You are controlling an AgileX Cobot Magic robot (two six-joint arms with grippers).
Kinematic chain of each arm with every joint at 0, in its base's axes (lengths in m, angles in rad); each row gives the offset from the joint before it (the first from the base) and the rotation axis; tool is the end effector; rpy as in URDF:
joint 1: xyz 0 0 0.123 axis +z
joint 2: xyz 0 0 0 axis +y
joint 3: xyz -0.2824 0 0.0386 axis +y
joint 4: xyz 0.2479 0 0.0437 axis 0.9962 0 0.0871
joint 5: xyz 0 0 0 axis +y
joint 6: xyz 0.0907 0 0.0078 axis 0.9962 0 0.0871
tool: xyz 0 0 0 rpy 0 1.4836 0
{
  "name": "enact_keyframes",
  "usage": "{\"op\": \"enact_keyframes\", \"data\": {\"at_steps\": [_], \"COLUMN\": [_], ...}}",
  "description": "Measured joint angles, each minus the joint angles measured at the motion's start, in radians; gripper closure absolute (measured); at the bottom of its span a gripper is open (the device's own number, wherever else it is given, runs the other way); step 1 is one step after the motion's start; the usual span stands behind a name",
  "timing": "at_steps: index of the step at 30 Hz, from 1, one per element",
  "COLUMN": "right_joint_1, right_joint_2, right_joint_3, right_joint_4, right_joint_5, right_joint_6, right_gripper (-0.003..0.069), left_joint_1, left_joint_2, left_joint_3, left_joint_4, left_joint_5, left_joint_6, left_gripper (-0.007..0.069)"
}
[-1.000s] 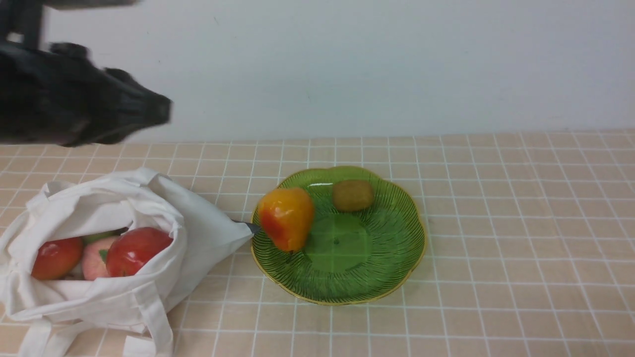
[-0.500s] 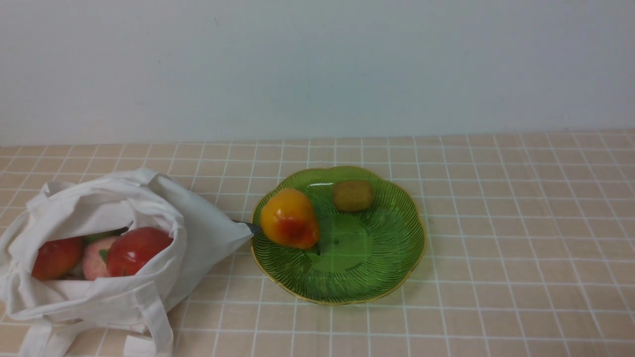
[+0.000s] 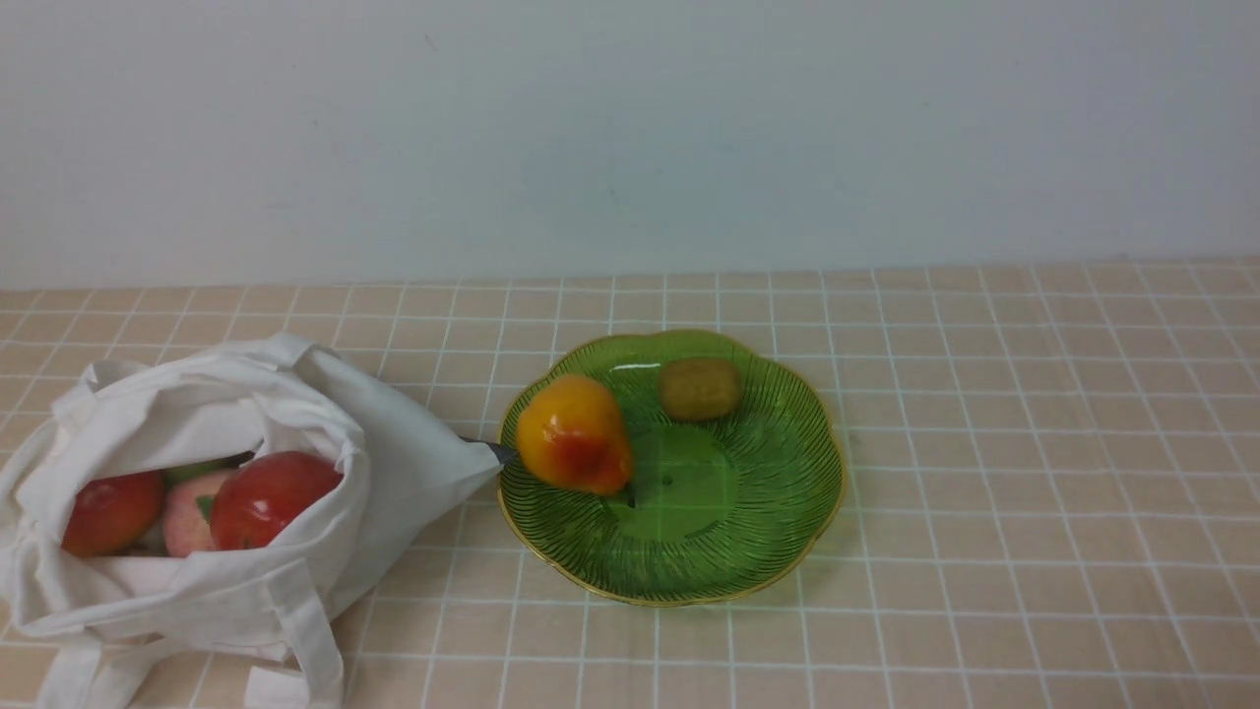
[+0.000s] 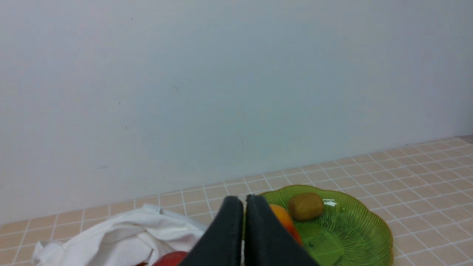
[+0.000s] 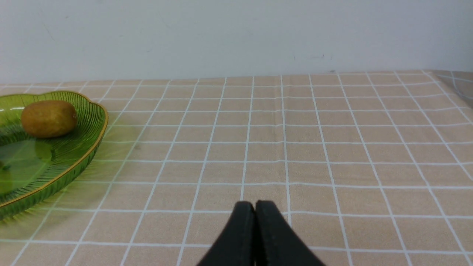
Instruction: Take the fruit out of the bag on the brown coffee tablecloth and place them on the plate.
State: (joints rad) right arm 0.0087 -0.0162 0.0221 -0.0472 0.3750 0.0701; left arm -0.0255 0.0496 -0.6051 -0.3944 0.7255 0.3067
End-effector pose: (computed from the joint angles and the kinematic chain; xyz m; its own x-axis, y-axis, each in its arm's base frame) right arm 0.0523 -0.0011 0.1728 -0.2888 0.0237 -0.9571 0.0154 0.9997 0.0201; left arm -0.0052 -0.0231 0.3395 -0.0420 0.0057 -0.9991 0.2795 0.9601 -0.0062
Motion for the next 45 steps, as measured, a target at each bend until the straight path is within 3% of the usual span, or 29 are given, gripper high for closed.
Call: {"op": "enact_keyframes", "data": {"at_steps": [8, 15, 21, 30, 45], "right_joint_1": [0.0, 0.0, 0.0, 0.0, 0.0], "right_joint_2": [0.0, 0.0, 0.0, 0.0, 0.0], "right_joint_3": [0.0, 0.0, 0.0, 0.0, 0.0], "right_joint_4": [0.0, 0.0, 0.0, -0.001, -0.001], "right_joint_5": [0.0, 0.0, 0.001, 0.001, 0.001], "right_joint_6": [0.0, 0.0, 0.0, 0.0, 0.0], "right_gripper": [0.0673, 0.0673, 0.0673, 0.0673, 0.0673], "left_joint_1": [0.001, 0.001, -0.008, -0.011, -0.014], "left_joint_2": [0.0, 0.001, -0.009, -0.06, -0.06], "left_joint_3": [0.12, 0.289, 0.448, 0.615, 0.632], "left_joint_4": [0.075, 0.311, 0.416, 0.449, 0.449], "left_joint_5": [-0.108, -0.172, -0.182, -0.357, -0.344], "left_joint_6": [-0.029, -0.287, -0.348, -0.348, -0.352], "left_gripper": [0.0632, 0.0632, 0.0632, 0.0632, 0.0632]}}
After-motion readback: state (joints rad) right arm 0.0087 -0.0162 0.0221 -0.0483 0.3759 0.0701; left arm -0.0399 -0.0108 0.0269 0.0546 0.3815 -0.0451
